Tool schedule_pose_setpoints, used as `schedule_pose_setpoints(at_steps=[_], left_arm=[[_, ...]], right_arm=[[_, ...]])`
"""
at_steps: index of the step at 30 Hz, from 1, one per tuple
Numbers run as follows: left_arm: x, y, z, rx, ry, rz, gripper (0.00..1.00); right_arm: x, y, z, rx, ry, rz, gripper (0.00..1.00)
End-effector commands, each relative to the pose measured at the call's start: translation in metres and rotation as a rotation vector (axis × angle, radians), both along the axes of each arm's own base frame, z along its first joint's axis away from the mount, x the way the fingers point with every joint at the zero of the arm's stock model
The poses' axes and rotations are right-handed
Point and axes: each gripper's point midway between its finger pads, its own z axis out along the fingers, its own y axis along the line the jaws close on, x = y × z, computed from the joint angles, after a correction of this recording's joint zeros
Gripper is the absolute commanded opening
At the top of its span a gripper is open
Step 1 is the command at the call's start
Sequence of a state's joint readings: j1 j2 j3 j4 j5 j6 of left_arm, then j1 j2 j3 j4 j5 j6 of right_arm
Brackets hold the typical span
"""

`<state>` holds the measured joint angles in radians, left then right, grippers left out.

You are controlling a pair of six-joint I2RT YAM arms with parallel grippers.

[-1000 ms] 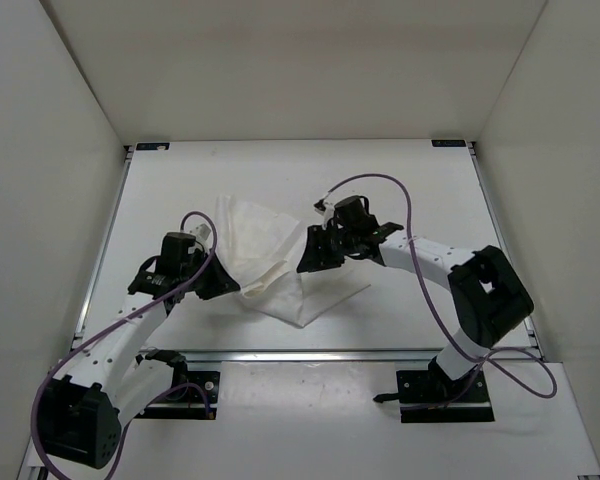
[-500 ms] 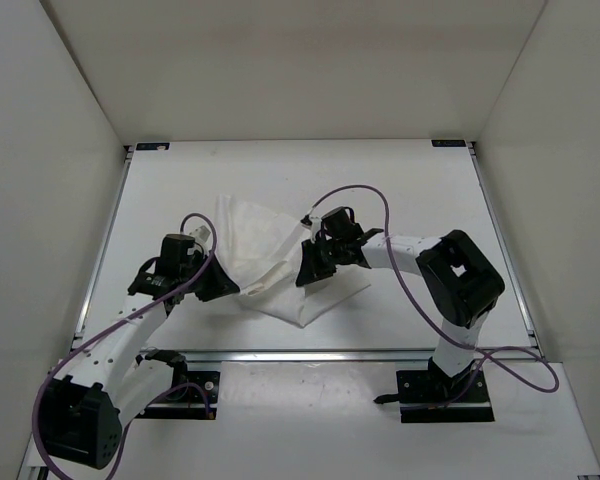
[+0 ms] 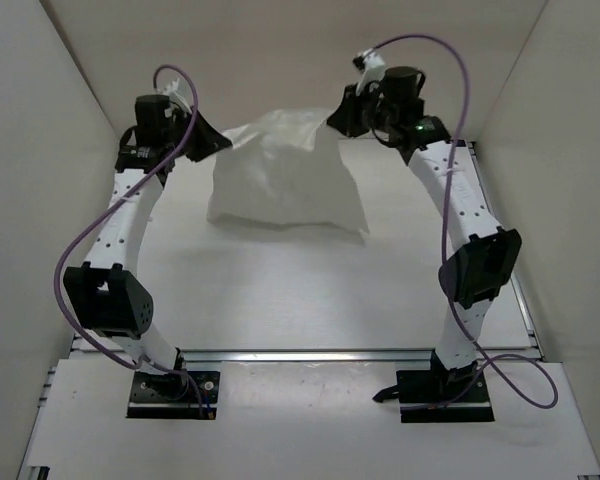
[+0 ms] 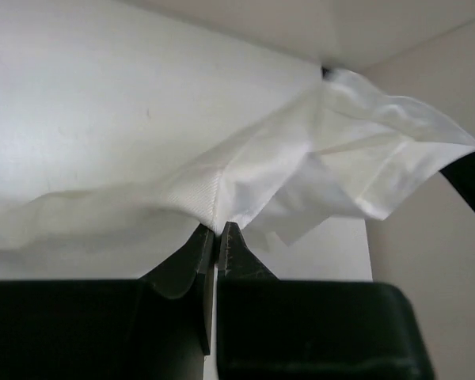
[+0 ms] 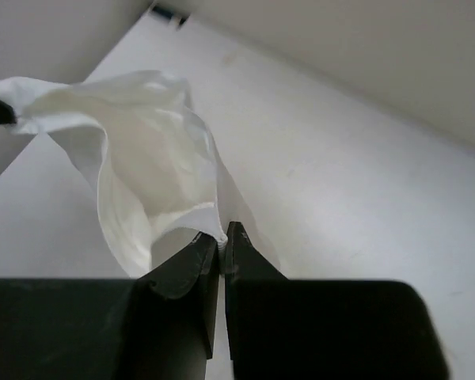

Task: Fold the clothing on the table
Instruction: Fold the skirt

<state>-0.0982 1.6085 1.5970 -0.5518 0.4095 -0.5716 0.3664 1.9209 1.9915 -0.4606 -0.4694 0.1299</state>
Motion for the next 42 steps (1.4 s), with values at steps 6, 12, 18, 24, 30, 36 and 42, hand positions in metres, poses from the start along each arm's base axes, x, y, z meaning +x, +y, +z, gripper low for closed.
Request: schedule_pose_setpoints(at_steps=[6, 12, 18, 24, 30, 36, 42], left_arm=[[-0.028, 0.005, 0.011, -0.028, -0.094, -0.022, 0.00], [-0.095, -0.007, -0.125, -0.017, 0.149, -0.033, 0.00], [-0.192, -0.011, -0.224, 0.033, 0.434, -0.069, 0.00], [-0.256, -0.005, -0.228, 0.131, 0.498, -0.104, 0.00], [-0.282, -0.005, -0.183, 0.054, 0.405, -0.087, 0.00], [-0.302, -0.005, -0.156, -0.007, 0.366, -0.081, 0.00], [-0.314, -0.003, -0.132, -0.080, 0.331, -0.051, 0.00]], right_arm=[[-0.019, -0.051, -0.020, -0.105, -0.059, -0.061, 0.00], [-0.070, -0.065, -0.141, -0.238, 0.128, -0.097, 0.00], [-0.181, -0.087, -0.233, -0.315, 0.457, -0.084, 0.00], [-0.255, -0.095, -0.235, -0.387, 0.558, -0.022, 0.00], [-0.295, -0.103, -0.211, -0.370, 0.587, -0.011, 0.00], [-0.334, -0.104, -0.177, -0.250, 0.532, 0.040, 0.00], [-0.362, -0.132, -0.168, -0.207, 0.571, 0.002, 0.00]])
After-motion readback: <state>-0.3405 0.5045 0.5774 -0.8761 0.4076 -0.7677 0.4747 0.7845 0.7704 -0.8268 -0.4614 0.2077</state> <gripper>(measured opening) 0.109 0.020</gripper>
